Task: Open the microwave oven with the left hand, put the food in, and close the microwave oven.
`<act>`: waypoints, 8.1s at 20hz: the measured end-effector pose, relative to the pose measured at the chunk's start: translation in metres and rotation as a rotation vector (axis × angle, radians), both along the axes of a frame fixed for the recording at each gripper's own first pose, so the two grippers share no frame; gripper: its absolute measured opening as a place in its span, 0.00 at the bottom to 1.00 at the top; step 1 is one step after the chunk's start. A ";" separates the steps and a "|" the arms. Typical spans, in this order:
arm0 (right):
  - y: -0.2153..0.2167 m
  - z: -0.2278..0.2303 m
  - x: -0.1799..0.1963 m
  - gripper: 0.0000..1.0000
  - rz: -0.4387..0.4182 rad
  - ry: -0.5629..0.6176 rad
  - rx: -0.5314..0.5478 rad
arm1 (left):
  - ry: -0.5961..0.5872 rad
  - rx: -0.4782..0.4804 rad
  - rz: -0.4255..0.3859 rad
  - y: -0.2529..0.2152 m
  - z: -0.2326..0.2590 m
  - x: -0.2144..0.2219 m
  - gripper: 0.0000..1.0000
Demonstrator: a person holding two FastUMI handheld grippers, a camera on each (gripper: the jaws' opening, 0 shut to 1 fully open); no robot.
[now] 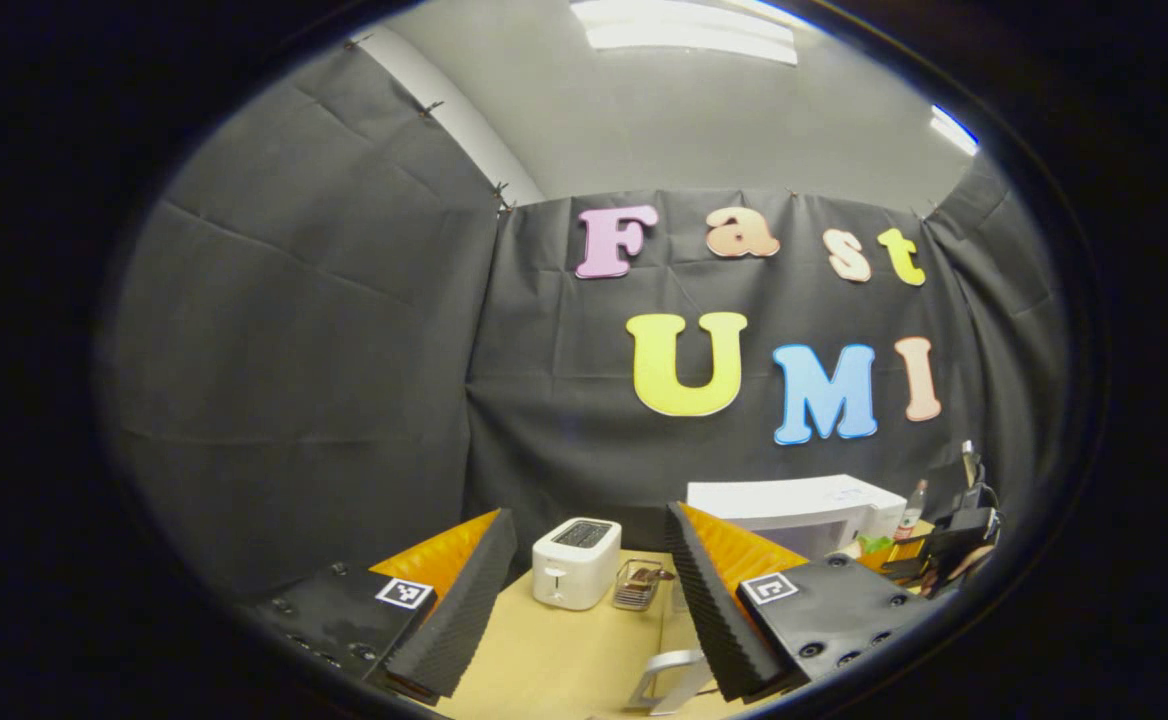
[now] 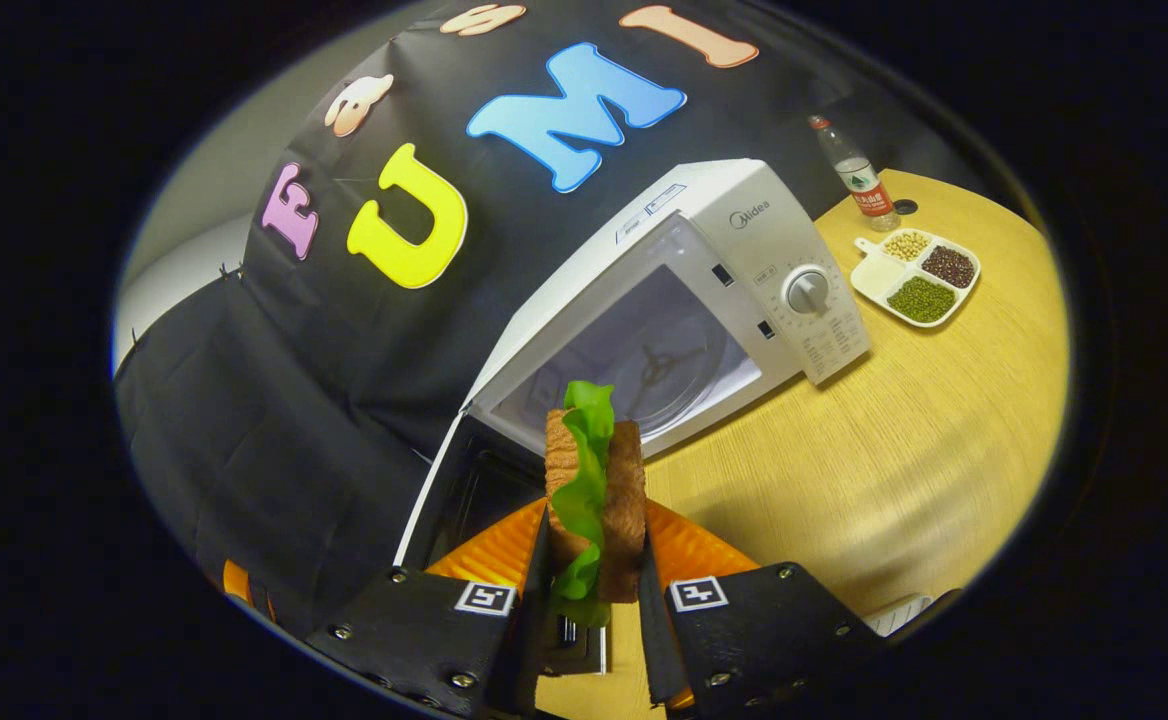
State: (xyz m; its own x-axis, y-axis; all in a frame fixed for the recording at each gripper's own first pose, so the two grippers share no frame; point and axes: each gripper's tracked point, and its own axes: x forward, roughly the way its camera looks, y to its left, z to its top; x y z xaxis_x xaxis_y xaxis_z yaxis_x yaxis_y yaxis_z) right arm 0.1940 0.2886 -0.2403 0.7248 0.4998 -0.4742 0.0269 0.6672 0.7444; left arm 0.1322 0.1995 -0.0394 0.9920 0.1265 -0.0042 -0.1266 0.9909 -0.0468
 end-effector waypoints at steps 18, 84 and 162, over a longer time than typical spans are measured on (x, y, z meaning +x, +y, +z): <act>0.057 -0.072 0.146 0.41 -0.144 -0.158 -0.154 | 0.117 0.057 0.035 0.058 -0.045 0.050 0.98; -0.162 0.147 -0.063 0.98 -0.177 -0.580 -0.694 | 0.315 0.056 -0.013 -0.024 -0.194 0.028 0.20; -0.218 0.133 -0.069 0.98 -0.338 -0.461 -0.843 | 0.277 0.033 -0.511 -0.332 -0.200 0.249 0.07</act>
